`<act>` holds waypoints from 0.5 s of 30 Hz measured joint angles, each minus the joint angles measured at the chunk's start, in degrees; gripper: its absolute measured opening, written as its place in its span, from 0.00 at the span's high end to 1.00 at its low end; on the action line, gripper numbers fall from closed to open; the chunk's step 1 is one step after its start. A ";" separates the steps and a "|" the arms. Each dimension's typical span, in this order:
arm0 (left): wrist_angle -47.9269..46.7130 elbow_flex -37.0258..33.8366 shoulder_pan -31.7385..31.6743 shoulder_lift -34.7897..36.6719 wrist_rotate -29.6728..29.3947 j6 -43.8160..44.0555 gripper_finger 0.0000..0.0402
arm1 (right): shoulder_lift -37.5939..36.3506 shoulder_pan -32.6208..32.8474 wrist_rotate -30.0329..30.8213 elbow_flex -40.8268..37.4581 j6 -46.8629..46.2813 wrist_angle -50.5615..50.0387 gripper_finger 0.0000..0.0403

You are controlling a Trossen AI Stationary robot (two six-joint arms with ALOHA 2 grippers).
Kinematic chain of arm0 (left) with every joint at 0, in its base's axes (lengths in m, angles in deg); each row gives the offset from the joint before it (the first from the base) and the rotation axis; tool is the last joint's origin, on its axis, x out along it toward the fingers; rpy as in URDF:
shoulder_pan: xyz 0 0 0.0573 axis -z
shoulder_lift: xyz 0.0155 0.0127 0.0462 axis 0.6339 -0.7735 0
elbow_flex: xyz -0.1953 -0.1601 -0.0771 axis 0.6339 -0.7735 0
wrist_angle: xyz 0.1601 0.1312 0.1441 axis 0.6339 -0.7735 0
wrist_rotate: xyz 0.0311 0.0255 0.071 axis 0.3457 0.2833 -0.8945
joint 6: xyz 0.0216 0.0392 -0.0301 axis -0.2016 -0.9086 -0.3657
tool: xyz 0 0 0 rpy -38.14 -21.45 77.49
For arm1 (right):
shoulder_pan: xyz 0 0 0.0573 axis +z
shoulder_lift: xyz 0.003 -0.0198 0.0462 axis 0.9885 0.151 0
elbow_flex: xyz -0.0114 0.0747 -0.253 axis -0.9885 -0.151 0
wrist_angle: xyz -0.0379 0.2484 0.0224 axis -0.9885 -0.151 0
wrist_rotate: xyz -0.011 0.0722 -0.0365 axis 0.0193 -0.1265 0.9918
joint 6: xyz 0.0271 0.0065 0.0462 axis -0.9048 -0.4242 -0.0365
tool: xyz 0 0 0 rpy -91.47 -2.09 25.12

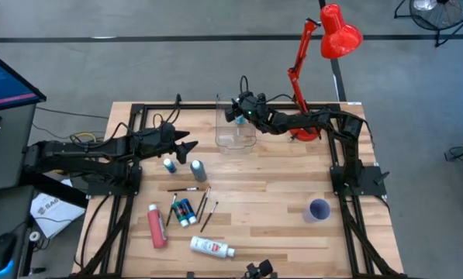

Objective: Pick & Place Paint Supplies
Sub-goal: Put the light blue paint bottle into the transparent bin

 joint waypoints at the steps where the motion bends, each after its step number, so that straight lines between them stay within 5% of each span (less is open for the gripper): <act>1: -0.01 0.00 0.00 0.00 0.00 0.00 0.27 | 0.00 0.01 -0.02 0.00 -0.06 0.00 0.61; 15: -0.75 0.00 0.07 0.00 0.02 0.02 0.27 | -2.10 0.82 -0.15 0.04 -5.01 -5.93 0.40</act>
